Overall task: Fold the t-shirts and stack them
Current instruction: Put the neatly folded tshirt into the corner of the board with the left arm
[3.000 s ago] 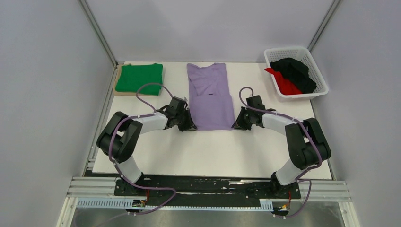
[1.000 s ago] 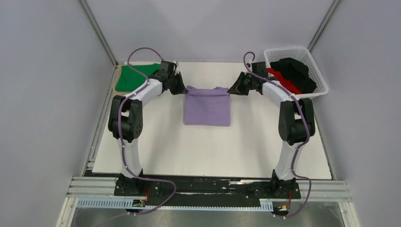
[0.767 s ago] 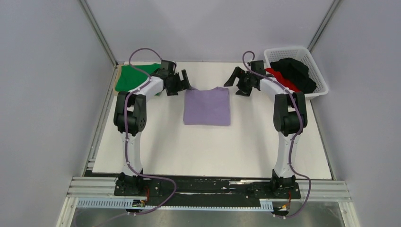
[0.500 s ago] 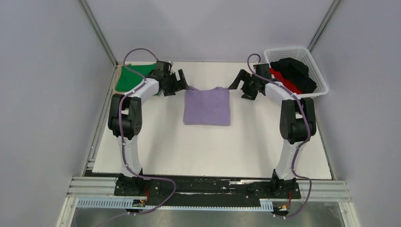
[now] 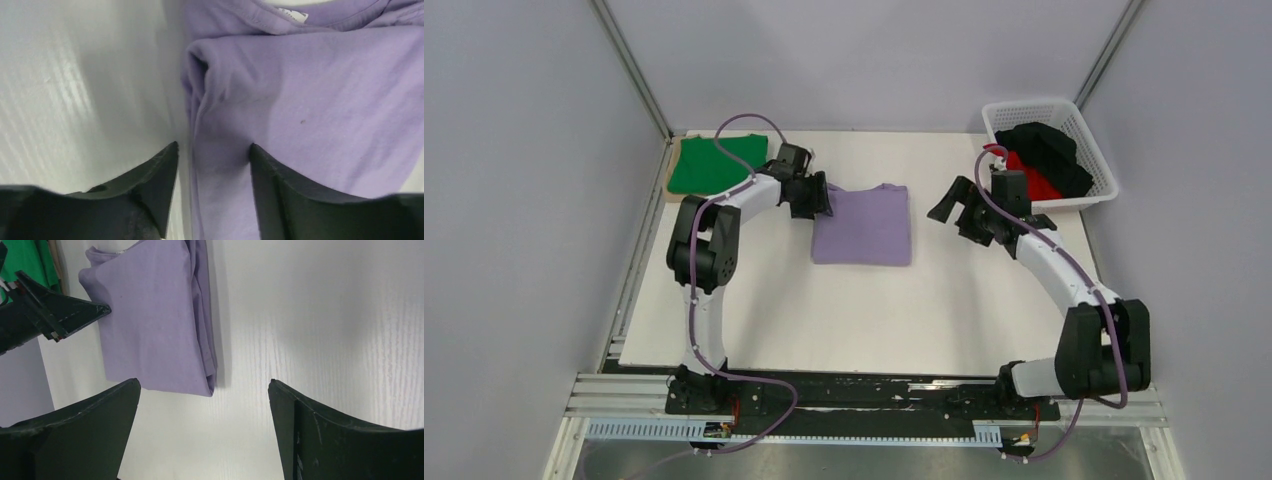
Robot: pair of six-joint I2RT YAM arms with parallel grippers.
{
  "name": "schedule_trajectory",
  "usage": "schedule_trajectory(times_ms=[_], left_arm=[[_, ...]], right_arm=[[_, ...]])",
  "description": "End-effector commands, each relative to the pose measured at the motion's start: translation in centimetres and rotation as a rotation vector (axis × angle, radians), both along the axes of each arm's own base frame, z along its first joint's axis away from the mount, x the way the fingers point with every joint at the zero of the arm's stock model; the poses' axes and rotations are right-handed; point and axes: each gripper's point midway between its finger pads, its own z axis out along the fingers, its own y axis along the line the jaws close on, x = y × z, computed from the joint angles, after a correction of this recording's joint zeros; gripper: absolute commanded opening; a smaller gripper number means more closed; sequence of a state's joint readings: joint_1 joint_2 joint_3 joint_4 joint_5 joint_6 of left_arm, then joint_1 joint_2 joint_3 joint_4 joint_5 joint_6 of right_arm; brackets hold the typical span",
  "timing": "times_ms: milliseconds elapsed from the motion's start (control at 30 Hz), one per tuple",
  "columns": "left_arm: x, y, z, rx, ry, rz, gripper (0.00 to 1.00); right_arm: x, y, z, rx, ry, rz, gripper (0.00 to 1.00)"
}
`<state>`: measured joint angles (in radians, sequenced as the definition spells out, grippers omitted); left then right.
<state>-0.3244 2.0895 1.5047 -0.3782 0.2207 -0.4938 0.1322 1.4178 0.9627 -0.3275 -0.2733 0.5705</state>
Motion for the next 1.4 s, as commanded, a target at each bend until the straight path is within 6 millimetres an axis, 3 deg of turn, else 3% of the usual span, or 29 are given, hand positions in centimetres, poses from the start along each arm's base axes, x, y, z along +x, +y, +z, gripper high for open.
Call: schedule_trajectory(times_ms=[0,33,67,100,167,300,367,567,733,967,1100,1367], left_arm=[[-2.1,-1.1,-3.2,0.127,0.085,-0.060,0.52],[-2.9,-1.6,-3.9,0.150,0.108,-0.077,0.39],[-2.7,-1.6,-4.0,0.183,0.098,-0.073,0.32],[-3.5,-1.9,-4.5,0.216,0.118,-0.086,0.16],[-3.2,-1.4,-4.5,0.313,0.100,-0.075,0.01],[-0.7,1.2,-2.3,0.517,0.024,-0.023,0.00],[1.7,3.3,0.7,0.656,-0.074,0.024,0.00],[5.5,7.4,8.5,0.886,-0.262,0.087,0.00],[8.2,11.3,14.0,0.966,-0.372,0.145,0.00],[11.0,17.1,19.8,1.027,-0.470,0.190,0.00],[12.4,18.4,21.9,1.058,-0.509,0.185,0.00],[13.7,19.0,26.0,1.106,-0.590,0.195,0.00]], right_arm=[[-1.4,-1.8,2.1,-0.070,-0.081,-0.047,1.00],[-1.8,-2.0,2.2,-0.079,-0.089,-0.054,1.00],[-2.3,-2.4,2.2,-0.089,-0.091,-0.064,1.00],[-2.7,-2.6,2.3,-0.097,-0.096,-0.073,1.00],[-3.3,-3.1,2.4,-0.113,-0.112,-0.086,1.00],[-3.9,-3.9,3.0,-0.143,-0.149,-0.107,1.00],[-4.0,-4.5,3.3,-0.163,-0.167,-0.134,1.00],[-4.1,-6.6,3.8,-0.216,-0.199,-0.243,1.00],[-4.1,-7.0,4.1,-0.226,-0.217,-0.263,1.00],[-3.8,-7.3,4.0,-0.235,-0.225,-0.280,1.00],[-3.7,-7.5,3.8,-0.245,-0.221,-0.287,1.00],[-3.7,-7.7,3.7,-0.253,-0.221,-0.294,1.00]])
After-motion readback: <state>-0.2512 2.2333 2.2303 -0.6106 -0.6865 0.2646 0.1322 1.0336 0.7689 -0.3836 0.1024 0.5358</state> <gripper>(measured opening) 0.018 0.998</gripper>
